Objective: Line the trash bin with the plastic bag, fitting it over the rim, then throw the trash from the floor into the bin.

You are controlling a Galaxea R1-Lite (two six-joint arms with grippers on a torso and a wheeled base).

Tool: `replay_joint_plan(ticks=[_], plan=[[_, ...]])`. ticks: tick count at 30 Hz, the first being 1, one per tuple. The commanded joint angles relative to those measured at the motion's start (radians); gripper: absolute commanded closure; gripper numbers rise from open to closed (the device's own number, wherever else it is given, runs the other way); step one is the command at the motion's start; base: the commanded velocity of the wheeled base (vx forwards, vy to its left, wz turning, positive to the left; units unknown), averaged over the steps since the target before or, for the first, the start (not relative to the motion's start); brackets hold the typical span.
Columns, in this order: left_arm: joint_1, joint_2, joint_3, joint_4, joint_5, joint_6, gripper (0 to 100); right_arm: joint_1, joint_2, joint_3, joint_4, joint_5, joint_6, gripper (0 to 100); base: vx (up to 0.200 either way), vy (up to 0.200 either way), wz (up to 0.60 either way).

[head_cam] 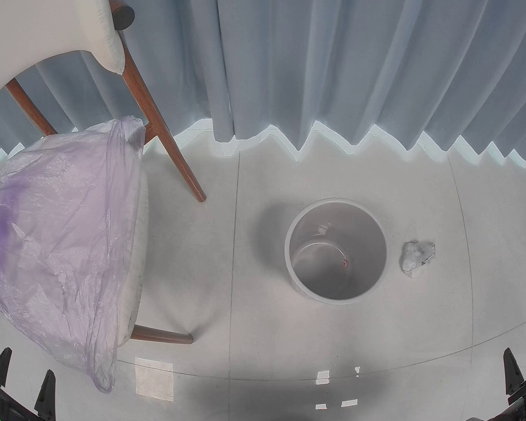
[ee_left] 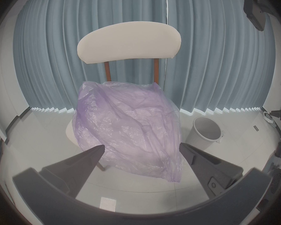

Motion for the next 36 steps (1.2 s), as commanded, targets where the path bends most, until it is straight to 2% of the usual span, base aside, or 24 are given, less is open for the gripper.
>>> replay_joint_plan(ticks=[1,10,12,14,18,20,22,23,24,25,26,28,29,36], plan=[[0.001,-0.015,0.016,0.000,-0.003,0.006,0,0.000,-0.014,0.010,0.000,0.000,0.000,0,0.000,0.000,0.00],[0.001,-0.015,0.018,-0.013,-0.004,0.012,0,0.000,-0.015,0.010,-0.001,0.000,0.000,0,0.000,0.000,0.00],[0.002,-0.015,0.018,-0.198,-0.004,0.001,0,0.000,-0.015,0.010,-0.001,0.000,0.000,0,0.000,0.000,0.00],[0.002,-0.015,0.018,-0.265,-0.004,0.006,0,0.000,-0.014,0.010,0.000,0.000,0.000,0,0.000,0.000,0.00],[0.002,-0.015,0.018,-0.271,0.000,0.012,0,0.000,-0.014,0.010,0.000,0.000,0.000,0,0.000,0.000,0.00],[0.001,-0.015,0.018,-0.317,-0.009,0.009,0,0.000,-0.014,0.010,0.000,0.000,0.000,0,0.000,0.000,0.00],[0.001,-0.015,0.018,-0.343,-0.027,0.004,0,0.000,-0.014,0.010,0.000,0.000,0.000,0,0.000,0.000,0.00],[0.001,-0.015,0.018,-0.360,-0.080,0.001,0,0.000,-0.015,0.010,0.000,0.000,0.000,0,0.000,0.000,0.00],[0.001,-0.015,0.018,-0.363,-0.120,0.001,0,0.000,-0.014,0.010,0.000,0.000,0.000,0,0.000,0.000,0.00],[0.001,-0.015,0.018,-0.363,-0.120,0.001,0,0.000,-0.014,0.010,0.000,0.000,0.000,0,0.000,0.000,0.00],[0.001,-0.012,0.001,-0.348,-0.167,0.006,0,0.000,-0.014,0.010,0.000,0.000,0.000,0,0.000,0.000,0.00],[0.001,-0.012,0.001,-0.348,-0.167,0.006,0,0.000,-0.014,0.010,0.000,0.000,0.000,0,0.000,0.000,0.00],[-0.002,0.071,-0.110,-0.286,-0.179,0.016,0,0.000,-0.014,0.010,0.000,0.000,0.000,0,0.000,0.000,0.00],[-0.021,0.311,-0.334,-0.122,-0.179,0.050,0,0.000,-0.015,0.010,0.000,0.000,0.000,0,0.000,0.000,0.00]])
